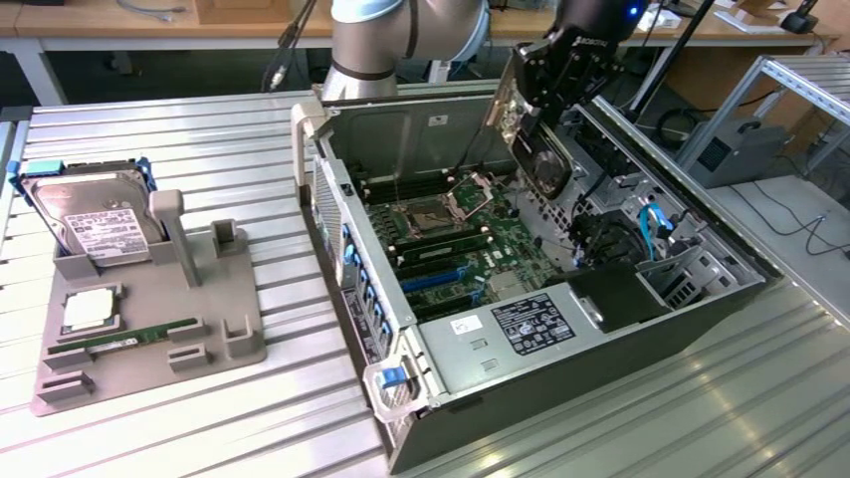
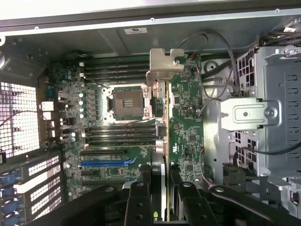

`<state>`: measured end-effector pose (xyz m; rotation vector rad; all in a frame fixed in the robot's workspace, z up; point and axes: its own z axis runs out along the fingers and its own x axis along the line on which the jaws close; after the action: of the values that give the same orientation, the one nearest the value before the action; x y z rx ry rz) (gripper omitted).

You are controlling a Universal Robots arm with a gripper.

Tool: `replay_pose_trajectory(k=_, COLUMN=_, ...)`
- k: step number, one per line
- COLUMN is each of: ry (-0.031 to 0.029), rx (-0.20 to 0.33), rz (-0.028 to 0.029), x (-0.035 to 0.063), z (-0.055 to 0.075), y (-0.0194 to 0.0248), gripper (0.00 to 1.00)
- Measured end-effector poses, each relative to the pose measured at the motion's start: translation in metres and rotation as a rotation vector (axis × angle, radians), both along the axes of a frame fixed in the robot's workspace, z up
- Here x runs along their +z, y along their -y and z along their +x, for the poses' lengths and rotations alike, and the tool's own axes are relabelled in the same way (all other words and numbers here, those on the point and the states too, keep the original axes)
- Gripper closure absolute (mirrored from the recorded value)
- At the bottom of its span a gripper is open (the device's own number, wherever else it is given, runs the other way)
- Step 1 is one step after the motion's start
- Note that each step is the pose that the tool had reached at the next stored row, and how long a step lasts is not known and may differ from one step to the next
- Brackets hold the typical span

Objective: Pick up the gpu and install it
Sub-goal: 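Pick up the gpu and move the gpu toward the slot, then insert the gpu into the slot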

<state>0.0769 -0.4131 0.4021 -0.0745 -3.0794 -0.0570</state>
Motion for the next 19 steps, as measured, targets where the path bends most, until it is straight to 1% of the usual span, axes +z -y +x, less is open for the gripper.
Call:
replay_pose_trajectory(k=2, ry=0.0, rx=0.0, rz=-0.0001, x=-0.0029, z=0.004, y=0.0, gripper=0.73)
replay_pose_trajectory(k=8, ry=0.0, rx=0.0, rz=-0.0002, x=-0.0143, z=0.004, y=0.0, gripper=0.73)
replay_pose_trajectory(k=10, ry=-0.0001, rx=0.0, rz=-0.0003, x=-0.0159, z=0.004, y=0.0, gripper=0.73)
replay_pose_trajectory(k=13, ry=-0.0001, rx=0.0, rz=-0.0004, x=-0.0254, z=0.004, y=0.0, gripper=0.73)
replay_pose_trajectory(k=19, ry=0.0, rx=0.0, rz=-0.0003, x=-0.0267, z=0.004, y=0.0, gripper=0.73)
